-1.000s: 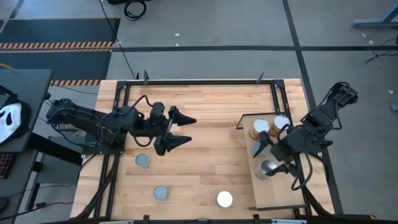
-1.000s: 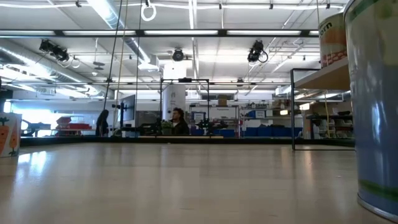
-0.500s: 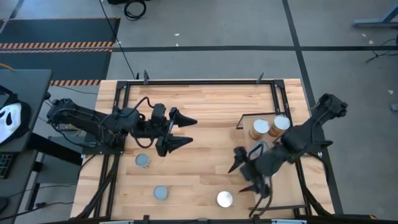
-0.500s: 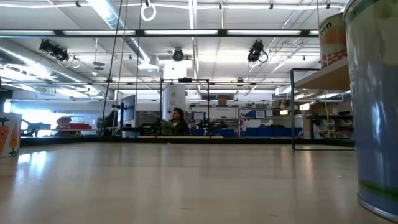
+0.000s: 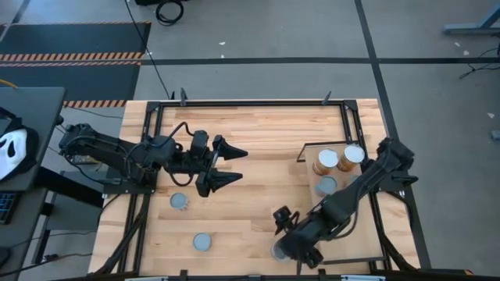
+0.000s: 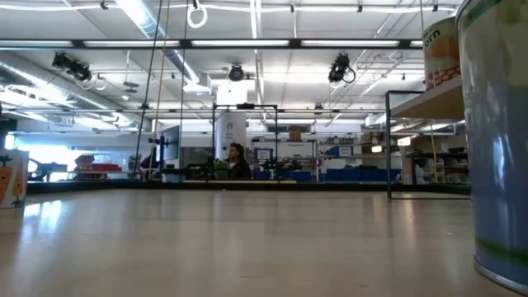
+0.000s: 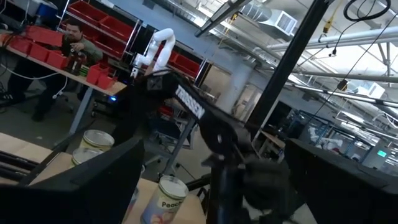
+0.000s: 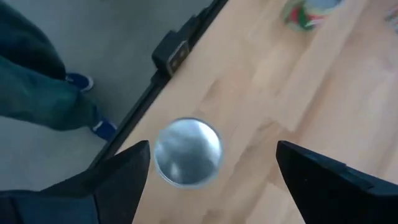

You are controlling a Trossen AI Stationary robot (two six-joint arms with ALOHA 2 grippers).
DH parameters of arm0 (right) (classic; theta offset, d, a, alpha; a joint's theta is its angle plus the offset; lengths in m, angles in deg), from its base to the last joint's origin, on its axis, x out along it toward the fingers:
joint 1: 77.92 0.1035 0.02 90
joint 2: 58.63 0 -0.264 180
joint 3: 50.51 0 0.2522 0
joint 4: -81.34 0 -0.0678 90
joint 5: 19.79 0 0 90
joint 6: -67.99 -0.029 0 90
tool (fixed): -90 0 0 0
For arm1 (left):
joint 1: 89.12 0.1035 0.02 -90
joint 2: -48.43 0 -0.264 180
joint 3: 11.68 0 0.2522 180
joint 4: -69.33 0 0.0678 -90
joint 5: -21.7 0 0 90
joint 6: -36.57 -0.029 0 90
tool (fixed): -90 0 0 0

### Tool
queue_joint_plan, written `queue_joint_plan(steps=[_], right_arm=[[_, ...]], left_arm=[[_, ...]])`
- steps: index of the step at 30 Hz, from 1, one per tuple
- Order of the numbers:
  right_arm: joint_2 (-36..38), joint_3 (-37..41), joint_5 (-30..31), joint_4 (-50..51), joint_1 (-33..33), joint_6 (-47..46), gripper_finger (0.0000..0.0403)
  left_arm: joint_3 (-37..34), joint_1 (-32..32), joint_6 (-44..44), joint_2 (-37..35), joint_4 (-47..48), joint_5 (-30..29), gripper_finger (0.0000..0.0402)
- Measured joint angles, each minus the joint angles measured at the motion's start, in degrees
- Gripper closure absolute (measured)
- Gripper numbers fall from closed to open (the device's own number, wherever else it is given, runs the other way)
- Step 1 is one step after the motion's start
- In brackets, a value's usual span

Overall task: Pick and place cans onto a shelf
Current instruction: Put the canned peaches on the shelf aligned with the other canned peaches

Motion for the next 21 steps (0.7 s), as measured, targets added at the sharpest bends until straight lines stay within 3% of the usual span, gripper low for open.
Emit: queue_joint_plan(steps=[11, 21], right_arm=[[-8.9, 0.0, -4.2, -0.5, -0.2, -1.9, 0.0027], [-10.3, 0.2, -4.2, -0.1, -0.2, -4.0, 0.0024]], left_arm=[[0.0, 0.0, 0.0, 0.0, 0.0, 0.0, 0.0006], [0.0, 0.0, 0.0, 0.0, 0.5, 0.0, 0.0006]])
